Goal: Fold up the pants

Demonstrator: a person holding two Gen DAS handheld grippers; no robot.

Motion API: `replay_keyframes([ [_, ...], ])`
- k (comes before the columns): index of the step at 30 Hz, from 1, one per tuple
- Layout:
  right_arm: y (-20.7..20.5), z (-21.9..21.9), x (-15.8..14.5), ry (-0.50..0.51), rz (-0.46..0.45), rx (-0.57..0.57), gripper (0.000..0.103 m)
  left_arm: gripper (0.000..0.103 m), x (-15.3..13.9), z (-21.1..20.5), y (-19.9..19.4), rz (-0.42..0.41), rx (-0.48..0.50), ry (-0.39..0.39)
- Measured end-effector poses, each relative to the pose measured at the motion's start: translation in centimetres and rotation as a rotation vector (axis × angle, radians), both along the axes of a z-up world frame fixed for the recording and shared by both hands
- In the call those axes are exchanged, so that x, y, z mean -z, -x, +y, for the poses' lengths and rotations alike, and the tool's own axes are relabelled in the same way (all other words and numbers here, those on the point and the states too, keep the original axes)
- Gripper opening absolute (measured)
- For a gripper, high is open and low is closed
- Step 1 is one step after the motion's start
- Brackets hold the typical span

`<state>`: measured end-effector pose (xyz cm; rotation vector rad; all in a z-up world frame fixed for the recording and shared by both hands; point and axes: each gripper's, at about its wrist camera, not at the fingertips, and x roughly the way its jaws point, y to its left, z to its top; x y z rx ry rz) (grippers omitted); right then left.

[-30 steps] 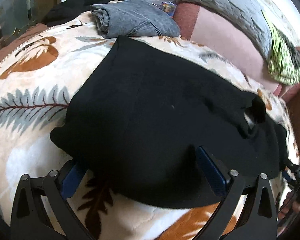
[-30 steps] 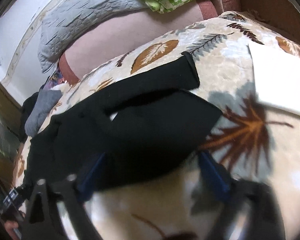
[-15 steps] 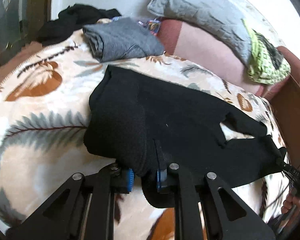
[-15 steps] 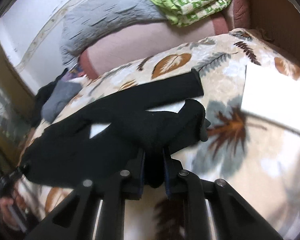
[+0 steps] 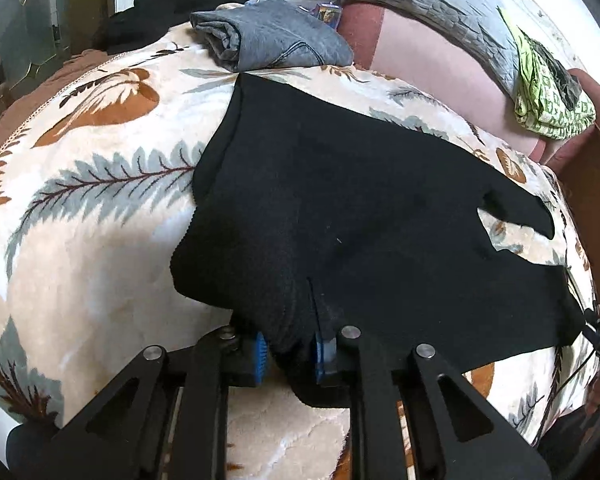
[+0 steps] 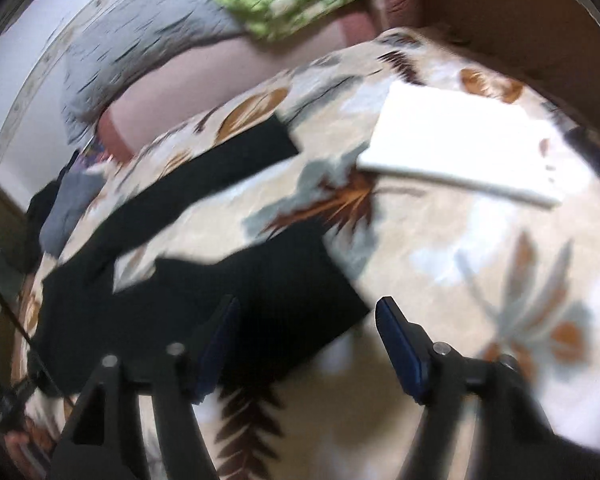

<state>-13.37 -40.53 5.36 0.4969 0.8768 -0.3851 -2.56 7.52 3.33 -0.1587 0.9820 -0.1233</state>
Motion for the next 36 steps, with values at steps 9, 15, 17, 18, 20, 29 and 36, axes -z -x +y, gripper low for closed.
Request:
replay_keyframes([
  [9, -4.4, -2.8, 3.6, 0.052, 0.125, -0.060, 0.044, 0.016, 0.6, -0.2, -0.1, 0.006, -0.019, -0.015],
  [15, -4.0, -1.3, 1.1, 0.215, 0.075, -0.067, 0.001, 0.018, 0.0, 0.0, 0.2, 0.003, -0.019, -0.010],
  [17, -4.0, -2.4, 1.6, 0.178, 0.106, -0.044, 0.001, 0.020, 0.0, 0.3, 0.2, -0.001, -0.018, -0.012],
  [18, -4.1, -2.5, 2.1, 0.177, 0.127, -0.036, 0.001, 0.022, 0.2, 0.4, 0.2, 0.002, -0.024, -0.013],
  [20, -4.2, -2.3, 3.4, 0.194, 0.169, -0.033, 0.002, 0.026, 0.7, 0.7, 0.2, 0.011, -0.034, -0.006],
  [29, -4.2, -0.2, -1.0, 0.125, 0.007, -0.098, 0.035, 0.050, -2.4, 1.4, 1.8, -0.048, -0.040, -0.099],
  [36, -7.0, 6.8, -1.6, 0.083, -0.047, -0.318, 0.046, 0.065, -4.2, 0.1, 1.9, -0.107, -0.009, -0.103],
])
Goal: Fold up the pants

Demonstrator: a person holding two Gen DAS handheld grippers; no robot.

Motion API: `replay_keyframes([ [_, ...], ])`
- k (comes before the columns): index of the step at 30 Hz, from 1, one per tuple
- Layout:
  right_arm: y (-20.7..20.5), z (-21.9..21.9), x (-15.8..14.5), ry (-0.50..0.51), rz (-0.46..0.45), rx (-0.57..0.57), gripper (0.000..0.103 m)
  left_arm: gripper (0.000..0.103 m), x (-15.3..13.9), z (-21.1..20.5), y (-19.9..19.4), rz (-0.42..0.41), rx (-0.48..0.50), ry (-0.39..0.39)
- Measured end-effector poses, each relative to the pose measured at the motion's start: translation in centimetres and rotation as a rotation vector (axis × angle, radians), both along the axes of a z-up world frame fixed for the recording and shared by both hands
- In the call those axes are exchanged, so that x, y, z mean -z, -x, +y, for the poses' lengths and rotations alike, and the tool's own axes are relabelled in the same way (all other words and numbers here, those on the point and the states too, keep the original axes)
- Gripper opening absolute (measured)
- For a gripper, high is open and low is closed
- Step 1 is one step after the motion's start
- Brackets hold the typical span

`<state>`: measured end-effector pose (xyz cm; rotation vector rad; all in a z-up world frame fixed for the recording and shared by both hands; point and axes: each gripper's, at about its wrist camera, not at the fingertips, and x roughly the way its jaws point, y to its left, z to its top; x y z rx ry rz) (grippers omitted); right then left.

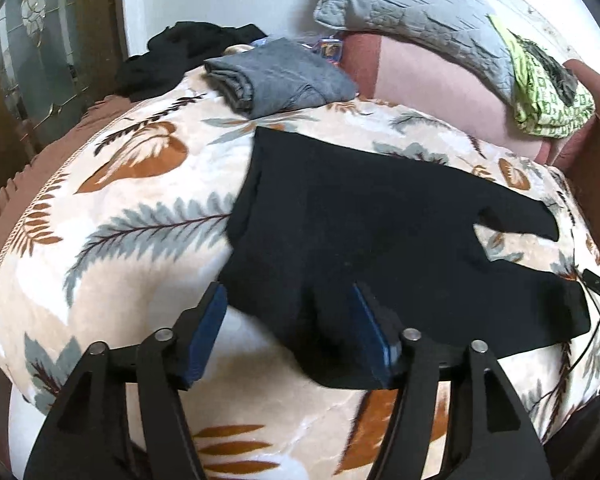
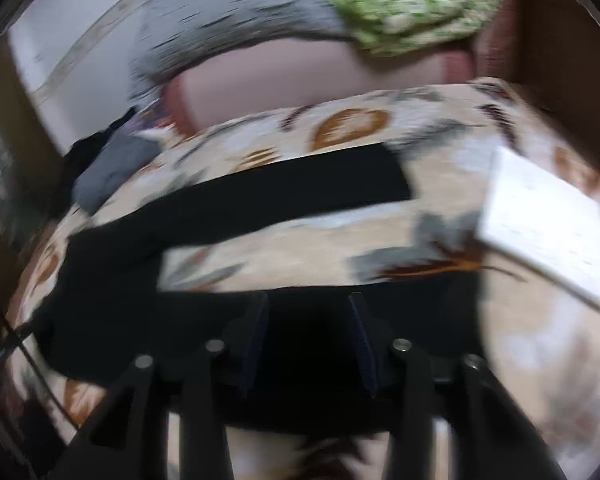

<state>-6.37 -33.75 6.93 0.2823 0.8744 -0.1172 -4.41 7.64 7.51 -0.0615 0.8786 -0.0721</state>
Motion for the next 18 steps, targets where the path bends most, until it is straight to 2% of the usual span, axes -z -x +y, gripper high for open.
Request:
replay_keyframes([
  [1, -0.3, 0.8, 0.2, -0.002, 0.004, -0.024, 0.049, 0.066, 0.1, -0.4, -0.1, 0.000, 0.007, 0.004],
  [6, -1.3, 4.6, 2.0, -0.003, 0.044, -0.120, 0.050, 0.067, 1.2, -1.9, -0.6, 0.013, 0.026, 0.022],
  [8, -1.4, 5.7, 2.8, -0.005, 0.062, -0.151, 0.050, 0.071, 1.7, -2.4, -0.6, 0.007, 0.030, 0.020],
  [12, -1.9, 6.9, 3.7, -0.001, 0.080, -0.173, 0.050, 0.072, 2.5, -3.0, -0.8, 0.008, 0.026, -0.016],
  [18, -2.3, 7.3, 4.6, -0.010, 0.102, -0.190, 0.050, 0.072, 1.7, -2.0, -0.7, -0.008, 0.006, -0.006],
])
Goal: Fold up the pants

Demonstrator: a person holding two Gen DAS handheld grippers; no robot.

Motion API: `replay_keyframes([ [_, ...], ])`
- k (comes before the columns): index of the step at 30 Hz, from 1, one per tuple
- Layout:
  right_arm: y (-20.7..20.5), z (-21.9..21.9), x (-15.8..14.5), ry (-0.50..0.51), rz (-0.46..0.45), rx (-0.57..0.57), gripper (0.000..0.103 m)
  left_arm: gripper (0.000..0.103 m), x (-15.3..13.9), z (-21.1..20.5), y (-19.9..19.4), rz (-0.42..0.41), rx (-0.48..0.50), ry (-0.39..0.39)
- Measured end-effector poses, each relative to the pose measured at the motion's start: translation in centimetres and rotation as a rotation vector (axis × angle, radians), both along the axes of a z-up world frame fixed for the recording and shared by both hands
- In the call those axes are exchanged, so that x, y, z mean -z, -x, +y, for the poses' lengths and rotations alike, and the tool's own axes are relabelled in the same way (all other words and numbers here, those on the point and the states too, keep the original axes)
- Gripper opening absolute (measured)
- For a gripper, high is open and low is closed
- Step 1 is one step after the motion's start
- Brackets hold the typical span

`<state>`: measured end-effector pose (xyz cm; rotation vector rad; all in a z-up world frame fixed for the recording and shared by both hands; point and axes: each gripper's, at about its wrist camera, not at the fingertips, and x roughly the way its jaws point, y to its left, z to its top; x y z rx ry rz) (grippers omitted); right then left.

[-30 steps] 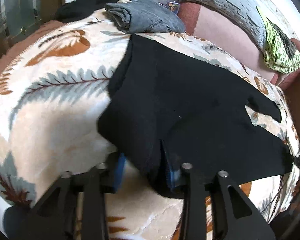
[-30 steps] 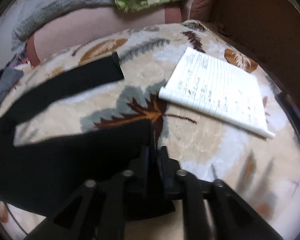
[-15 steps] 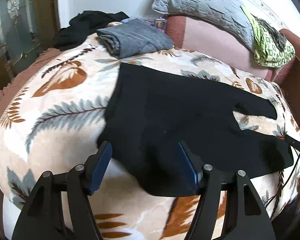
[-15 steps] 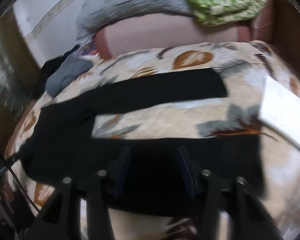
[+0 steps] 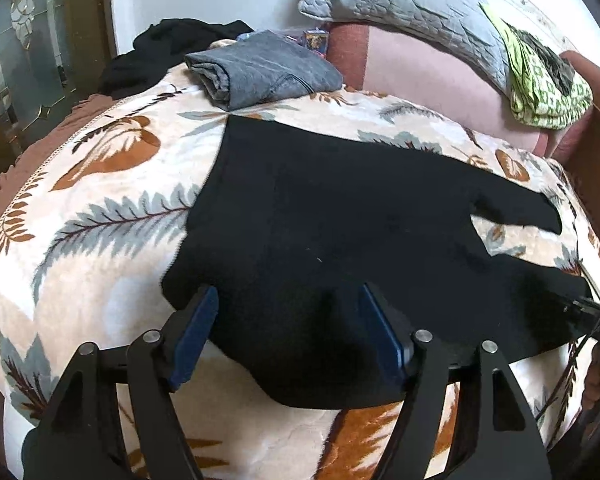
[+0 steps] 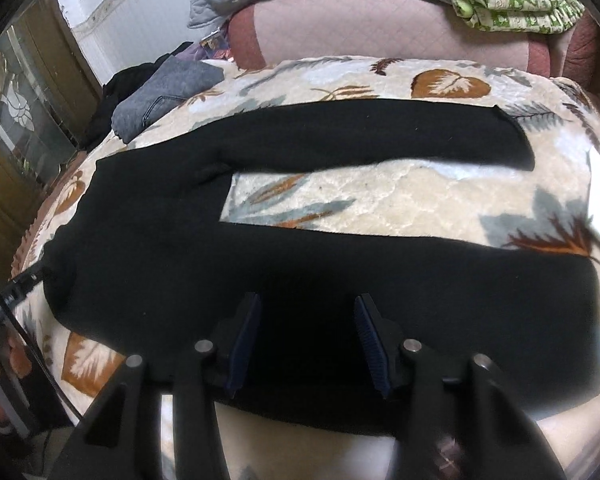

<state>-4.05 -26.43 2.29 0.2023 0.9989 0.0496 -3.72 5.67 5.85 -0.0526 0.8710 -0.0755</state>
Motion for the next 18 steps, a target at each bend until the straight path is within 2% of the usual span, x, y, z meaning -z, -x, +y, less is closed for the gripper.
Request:
replay_keyframes([
  [3, -0.1, 0.3, 0.7, 0.017, 0.014, -0.016, 0.050, 0.072, -0.3, 1.0, 0.1, 0.004, -0.012, -0.007],
  [5, -0.1, 0.6, 0.9, 0.045, 0.010, -0.028, 0.050, 0.072, 0.0, 1.3, 0.1, 0.021, -0.018, -0.042],
  [8, -0.2, 0.9, 0.3, 0.053, 0.002, -0.053, 0.050, 0.072, 0.6, 2.1, 0.1, 0.047, -0.032, -0.059],
  [11, -1.2, 0.7, -0.7, 0.049, -0.018, -0.072, 0.053, 0.072, 0.3, 2.9, -0.2, 0.056, -0.023, -0.033],
  [13, -2.5, 0.7, -1.8, 0.070, -0.045, -0.101, 0.059, 0.072, -0.6, 2.8, -1.0, 0.046, 0.015, -0.003],
  [14, -3.4, 0.8, -2.4, 0.075, -0.066, -0.127, 0.061, 0.075, -1.0, 2.7, -1.6, 0.043, 0.034, 0.012],
  [15, -4.3, 1.0, -2.8, 0.084, -0.081, -0.149, 0.065, 0.083, -1.4, 2.5, -2.3, 0.044, 0.062, 0.031],
  [18, -7.6, 1.4, -3.6, 0.150, -0.102, -0.208, 0.065, 0.085, -2.2, 1.4, -4.8, 0.055, 0.156, 0.085],
])
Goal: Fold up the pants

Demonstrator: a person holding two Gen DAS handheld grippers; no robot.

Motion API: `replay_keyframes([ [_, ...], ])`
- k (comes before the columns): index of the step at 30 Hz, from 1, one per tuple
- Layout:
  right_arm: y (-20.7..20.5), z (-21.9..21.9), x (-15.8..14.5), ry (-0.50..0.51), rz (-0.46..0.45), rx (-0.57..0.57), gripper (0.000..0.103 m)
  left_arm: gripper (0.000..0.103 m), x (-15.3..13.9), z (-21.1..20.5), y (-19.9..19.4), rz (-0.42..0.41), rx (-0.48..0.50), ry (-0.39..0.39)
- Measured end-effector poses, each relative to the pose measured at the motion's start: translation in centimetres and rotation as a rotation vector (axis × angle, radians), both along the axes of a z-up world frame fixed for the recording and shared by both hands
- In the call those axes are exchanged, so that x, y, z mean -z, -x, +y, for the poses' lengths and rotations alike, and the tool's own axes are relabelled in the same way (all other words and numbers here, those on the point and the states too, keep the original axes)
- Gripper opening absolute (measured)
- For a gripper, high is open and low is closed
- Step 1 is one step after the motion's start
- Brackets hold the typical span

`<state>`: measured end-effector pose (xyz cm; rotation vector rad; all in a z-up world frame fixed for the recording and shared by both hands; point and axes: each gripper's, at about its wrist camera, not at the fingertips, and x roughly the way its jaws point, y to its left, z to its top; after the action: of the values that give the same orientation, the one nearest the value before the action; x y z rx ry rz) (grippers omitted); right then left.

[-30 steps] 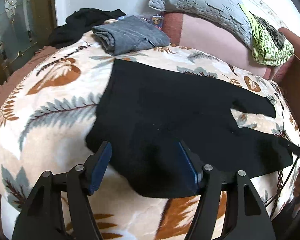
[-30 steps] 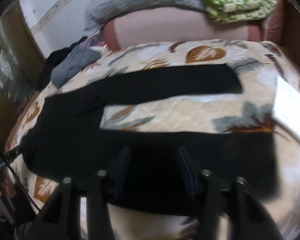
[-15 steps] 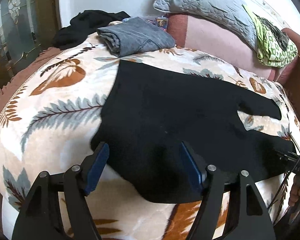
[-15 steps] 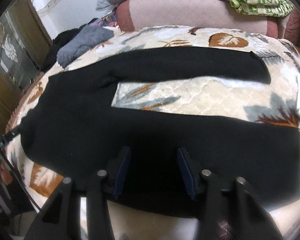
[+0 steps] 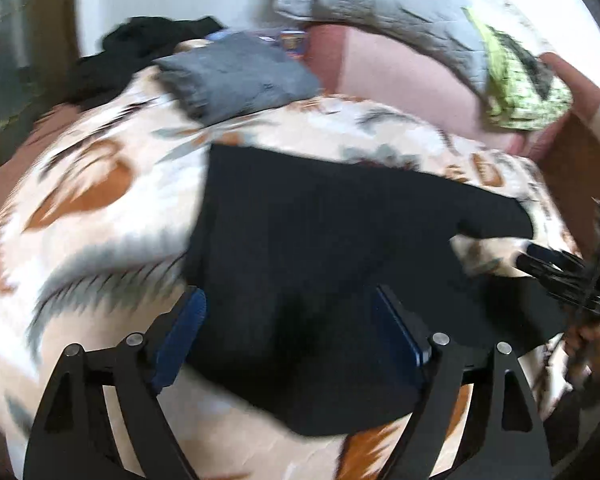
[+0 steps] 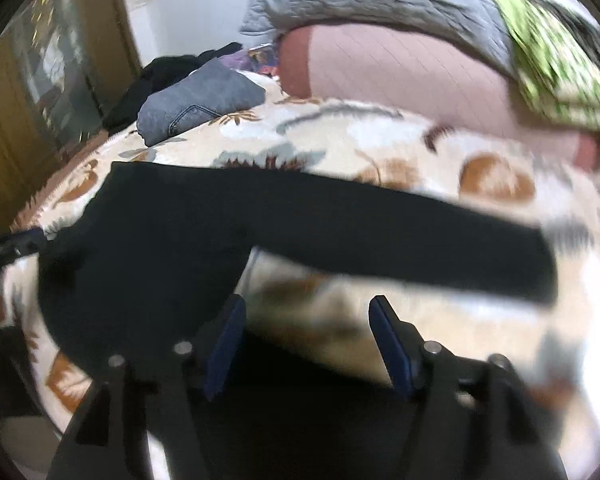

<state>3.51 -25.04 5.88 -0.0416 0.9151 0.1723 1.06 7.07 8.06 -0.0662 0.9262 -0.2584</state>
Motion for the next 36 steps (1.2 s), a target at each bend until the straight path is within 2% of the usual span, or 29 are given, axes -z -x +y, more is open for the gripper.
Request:
replay_keyframes([
  [4, -4.1, 0.5, -0.2, 0.071, -0.012, -0.074, 0.073, 0.085, -0.3, -2.2, -4.4, 0.008, 0.099, -0.026],
  [9, -8.9, 0.8, 0.6, 0.113, -0.011, -0.145, 0.073, 0.085, 0.4, -4.7, -9.6, 0.033, 0.255, -0.083],
  [14, -12.7, 0.5, 2.0, 0.138, 0.031, -0.219, 0.076, 0.085, 1.4, -6.0, -13.8, 0.059, 0.380, -0.142],
  [18, -14.4, -0.5, 3.5, 0.167, 0.081, -0.244, 0.077, 0.085, 2.8, -6.5, -16.3, 0.089, 0.449, -0.221],
  [23, -15.6, -1.2, 5.6, 0.169, 0.149, -0.272, 0.074, 0.085, 5.5, -7.3, -18.0, 0.122, 0.534, -0.372],
  [24, -15.7, -1.3, 5.5, 0.155, 0.149, -0.272, 0.067, 0.085, 5.8, -7.4, -18.2, 0.130, 0.550, -0.365],
  [25, -15.7, -1.4, 5.5, 0.142, 0.149, -0.275, 0.044, 0.085, 5.8, -7.4, -18.4, 0.128, 0.554, -0.346],
  [27, -15.4, -1.0, 5.2, 0.151, 0.127, -0.272, 0.017, 0.083, 6.1, -7.3, -19.1, 0.153, 0.541, -0.320],
  [28, -15.2, -0.6, 5.1, 0.174, 0.118, -0.270, 0.010, 0.080, 6.2, -7.3, -19.5, 0.170, 0.529, -0.293],
  [29, -14.9, -0.3, 4.9, 0.197, 0.105, -0.268, 0.009, 0.068, 6.1, -7.2, -19.6, 0.171, 0.522, -0.272],
  [30, -14.4, -0.1, 4.7, 0.211, 0.088, -0.262, 0.004, 0.046, 5.7, -7.1, -19.4, 0.160, 0.524, -0.262],
  [32, -13.2, -0.1, 3.6, 0.210, 0.049, -0.247, 0.004, 0.015, 5.0, -7.3, -18.7, 0.139, 0.531, -0.264],
  [33, -12.6, -0.2, 3.0, 0.205, 0.032, -0.240, 0.004, 0.009, 4.7, -7.3, -18.3, 0.124, 0.524, -0.282],
  [36, -9.9, -0.6, 0.5, 0.170, -0.038, -0.214, 0.004, 0.006, 3.2, -6.9, -16.8, 0.084, 0.499, -0.271],
])
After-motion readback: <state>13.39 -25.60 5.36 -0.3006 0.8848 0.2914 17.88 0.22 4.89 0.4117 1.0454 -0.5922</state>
